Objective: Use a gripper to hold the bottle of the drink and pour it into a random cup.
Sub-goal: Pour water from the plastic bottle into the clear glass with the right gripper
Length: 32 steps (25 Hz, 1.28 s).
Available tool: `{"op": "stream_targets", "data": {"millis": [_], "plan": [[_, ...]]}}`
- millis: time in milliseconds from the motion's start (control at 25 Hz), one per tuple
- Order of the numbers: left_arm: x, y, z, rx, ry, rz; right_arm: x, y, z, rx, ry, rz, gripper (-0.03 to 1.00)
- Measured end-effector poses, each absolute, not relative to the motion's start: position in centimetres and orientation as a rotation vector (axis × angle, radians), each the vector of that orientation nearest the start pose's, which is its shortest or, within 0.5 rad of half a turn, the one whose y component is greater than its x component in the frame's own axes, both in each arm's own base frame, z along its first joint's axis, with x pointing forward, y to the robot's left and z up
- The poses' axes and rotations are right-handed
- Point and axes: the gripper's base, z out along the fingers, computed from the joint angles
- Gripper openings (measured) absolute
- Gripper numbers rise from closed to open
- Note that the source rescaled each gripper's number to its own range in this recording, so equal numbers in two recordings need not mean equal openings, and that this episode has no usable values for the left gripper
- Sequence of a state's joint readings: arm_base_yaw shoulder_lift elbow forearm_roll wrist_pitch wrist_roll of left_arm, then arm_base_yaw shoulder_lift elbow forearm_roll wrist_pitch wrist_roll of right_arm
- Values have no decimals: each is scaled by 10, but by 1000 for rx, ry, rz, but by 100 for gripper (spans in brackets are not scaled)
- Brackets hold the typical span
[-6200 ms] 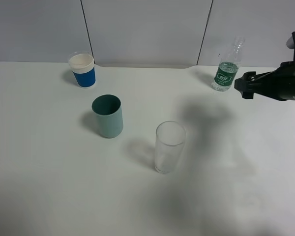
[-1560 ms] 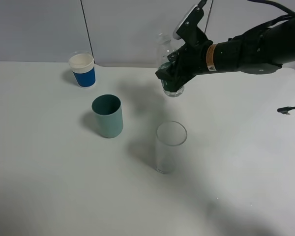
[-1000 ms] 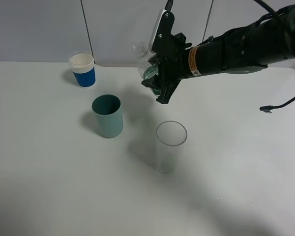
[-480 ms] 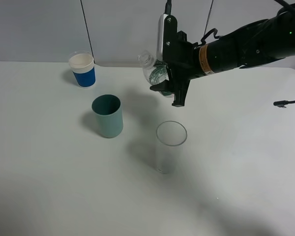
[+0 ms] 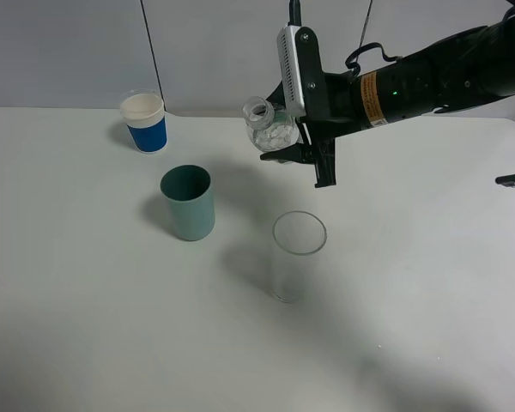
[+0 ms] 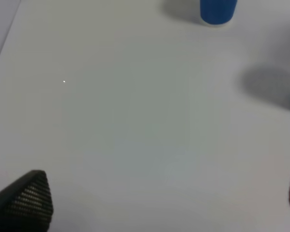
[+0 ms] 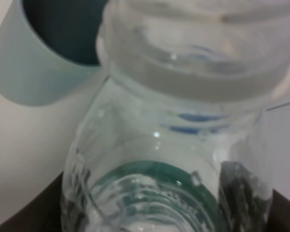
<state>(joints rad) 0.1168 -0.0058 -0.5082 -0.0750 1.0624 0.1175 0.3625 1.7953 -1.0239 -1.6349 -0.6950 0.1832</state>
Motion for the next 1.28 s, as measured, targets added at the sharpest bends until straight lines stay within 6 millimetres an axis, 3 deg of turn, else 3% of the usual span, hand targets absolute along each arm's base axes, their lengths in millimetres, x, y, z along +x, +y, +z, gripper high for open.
{"op": "stream_targets", "data": {"millis": [360, 800, 1280], "plan": [[-6, -7, 280, 5, 2030, 58, 317, 183, 203, -1956, 740, 1, 3], [-6, -7, 280, 5, 2030, 58, 303, 189, 206, -1977, 539, 114, 3], [-6, -7, 280, 5, 2030, 58, 300, 187, 203, -2074, 336, 24, 3]]}}
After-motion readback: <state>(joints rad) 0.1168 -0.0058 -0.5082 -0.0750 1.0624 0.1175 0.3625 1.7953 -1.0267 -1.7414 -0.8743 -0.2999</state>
